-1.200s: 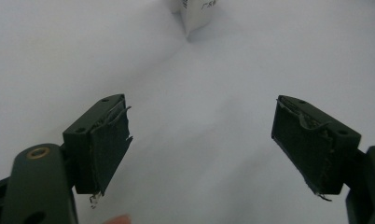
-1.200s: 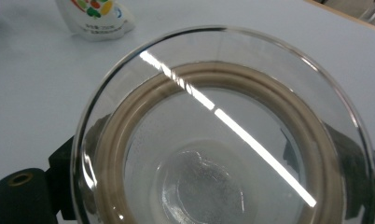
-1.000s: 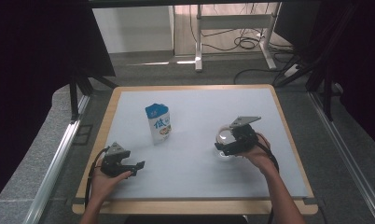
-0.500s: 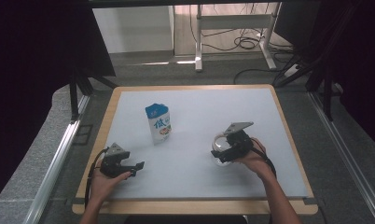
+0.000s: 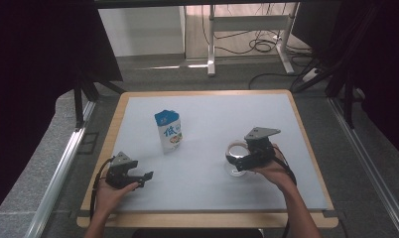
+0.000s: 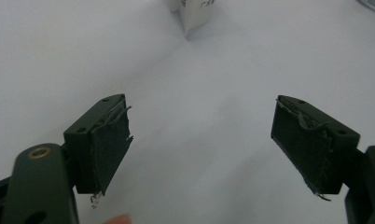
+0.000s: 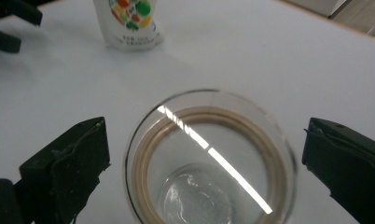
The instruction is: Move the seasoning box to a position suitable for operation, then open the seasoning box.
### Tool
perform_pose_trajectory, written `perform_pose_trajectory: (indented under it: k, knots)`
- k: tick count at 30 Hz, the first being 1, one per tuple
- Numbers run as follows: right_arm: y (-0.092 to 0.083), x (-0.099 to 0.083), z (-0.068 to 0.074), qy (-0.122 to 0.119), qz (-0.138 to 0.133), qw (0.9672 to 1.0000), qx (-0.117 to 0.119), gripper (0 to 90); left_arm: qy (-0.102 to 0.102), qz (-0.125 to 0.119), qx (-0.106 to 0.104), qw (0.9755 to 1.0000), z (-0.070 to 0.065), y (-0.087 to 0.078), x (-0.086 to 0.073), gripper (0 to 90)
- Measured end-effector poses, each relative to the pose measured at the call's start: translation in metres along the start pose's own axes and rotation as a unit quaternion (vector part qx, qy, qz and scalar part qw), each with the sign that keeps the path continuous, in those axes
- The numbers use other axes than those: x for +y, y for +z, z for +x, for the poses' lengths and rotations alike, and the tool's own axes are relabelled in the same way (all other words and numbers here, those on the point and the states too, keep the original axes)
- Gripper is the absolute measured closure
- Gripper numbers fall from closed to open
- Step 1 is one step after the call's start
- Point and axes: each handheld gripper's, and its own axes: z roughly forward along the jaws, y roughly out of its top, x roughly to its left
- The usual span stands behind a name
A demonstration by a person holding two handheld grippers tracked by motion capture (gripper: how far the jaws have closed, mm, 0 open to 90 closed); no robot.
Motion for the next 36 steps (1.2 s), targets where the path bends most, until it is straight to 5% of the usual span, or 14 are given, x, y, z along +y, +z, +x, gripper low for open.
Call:
perform_pose_trajectory:
  k: [4,5,6,7,13,14,18,36]
  knots:
    - [-0.018,-0.002,-0.004,0.033,-0.042,0.9985,-0.001,15.0,0.001,-0.014,-0.002,0.9999,-0.001,-0.003,0.002,23.2]
    - [-0.026,-0.007,-0.006,0.055,-0.066,0.9962,-0.013,27.8,0.003,-0.016,0.001,0.9999,-0.003,-0.003,0.002,23.6]
    - [-0.026,-0.007,-0.006,0.055,-0.066,0.9962,-0.013,27.8,0.003,-0.016,0.001,0.9999,-0.003,-0.003,0.002,23.9]
    - [-0.036,-0.013,-0.007,0.066,-0.096,0.9929,-0.025,42.1,0.004,-0.017,0.002,0.9999,-0.004,-0.003,0.002,24.0]
    - [-0.053,-0.024,0.003,0.052,-0.104,0.9910,-0.067,66.6,0.010,-0.021,0.006,0.9997,-0.010,0.000,0.003,24.4]
    - [-0.056,-0.029,0.005,0.049,-0.108,0.9906,-0.068,76.2,0.011,-0.025,0.008,0.9996,-0.012,0.000,0.003,25.7]
    - [-0.057,-0.034,0.005,0.046,-0.103,0.9912,-0.069,87.5,0.010,-0.032,0.012,0.9994,-0.014,-0.001,0.003,29.8]
    - [-0.055,-0.052,0.006,0.057,-0.095,0.9914,-0.070,89.8,0.004,-0.043,0.001,0.9990,-0.017,-0.005,0.004,36.5]
